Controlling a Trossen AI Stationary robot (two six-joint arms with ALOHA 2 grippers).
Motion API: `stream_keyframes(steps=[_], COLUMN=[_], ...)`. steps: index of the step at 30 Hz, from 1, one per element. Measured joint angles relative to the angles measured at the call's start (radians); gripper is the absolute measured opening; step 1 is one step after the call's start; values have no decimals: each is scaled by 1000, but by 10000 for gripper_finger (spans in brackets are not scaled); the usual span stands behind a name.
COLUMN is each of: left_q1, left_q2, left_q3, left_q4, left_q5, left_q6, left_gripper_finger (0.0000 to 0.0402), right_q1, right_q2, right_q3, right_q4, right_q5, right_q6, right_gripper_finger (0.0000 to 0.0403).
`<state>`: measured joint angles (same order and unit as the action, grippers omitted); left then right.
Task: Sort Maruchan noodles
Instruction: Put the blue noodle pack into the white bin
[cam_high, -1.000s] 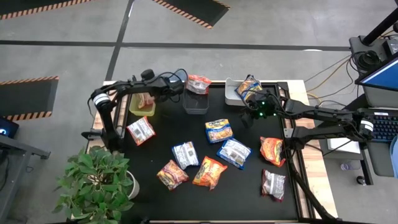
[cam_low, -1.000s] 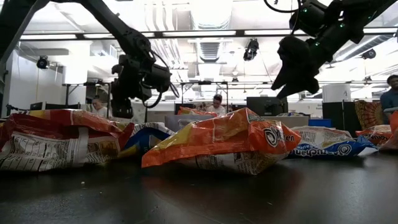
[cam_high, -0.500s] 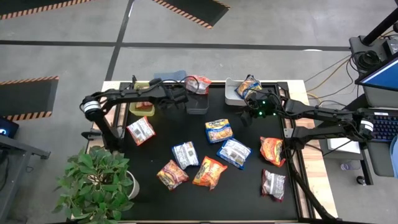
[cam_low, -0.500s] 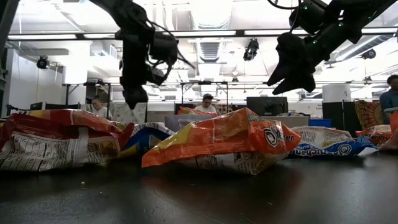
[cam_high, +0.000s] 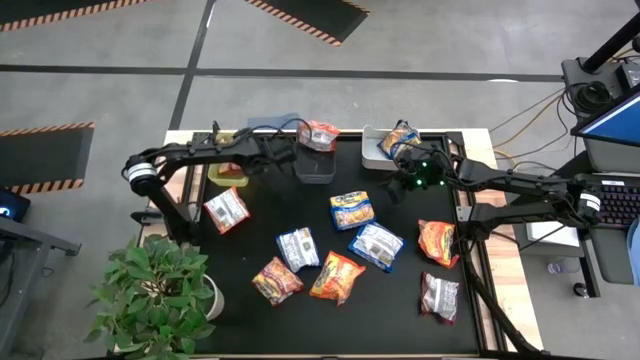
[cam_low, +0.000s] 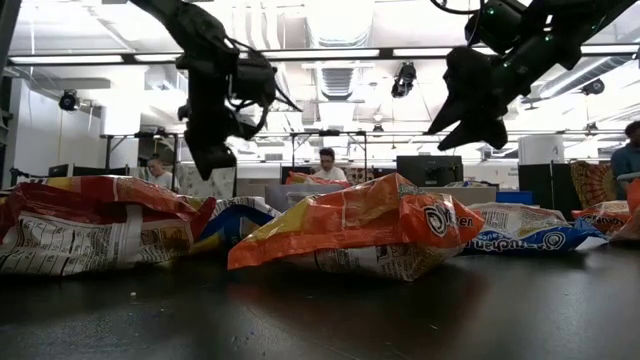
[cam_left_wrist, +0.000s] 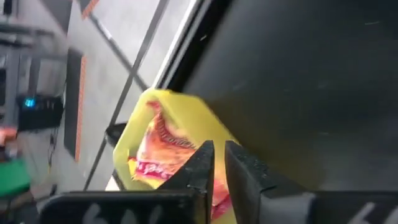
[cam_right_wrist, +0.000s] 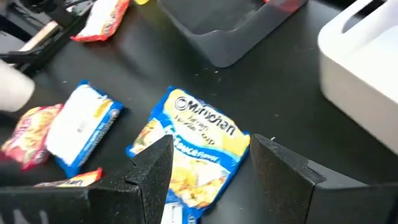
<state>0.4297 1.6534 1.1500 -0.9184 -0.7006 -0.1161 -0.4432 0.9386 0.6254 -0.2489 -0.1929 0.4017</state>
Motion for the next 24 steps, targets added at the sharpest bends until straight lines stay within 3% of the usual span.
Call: stream_keyframes(steps=[4,7,13,15,24], left_q1=[-78,-140,-235,-258,-300], left_q2=[-20,-52,-83,-81,46], left_q3=[-1,-1,-1,-2,-14], left_q4=[43,116,306,395,732], left_q5=[30,150,745,868,891], left_q6=[72,189,485,514,499], left_gripper_finger=[2,3,0,0,0], right_q1=[13,36,85,97,105], right_q2=[9,30,79,94,187], right_q3=[0,0,20,37,60], right_q4=[14,42,44,-6,-185], right_q5=[-7,-11,-26,-26,-25], right_q6=[52,102,185,209,261], right_gripper_finger=[203,203,203,203,203])
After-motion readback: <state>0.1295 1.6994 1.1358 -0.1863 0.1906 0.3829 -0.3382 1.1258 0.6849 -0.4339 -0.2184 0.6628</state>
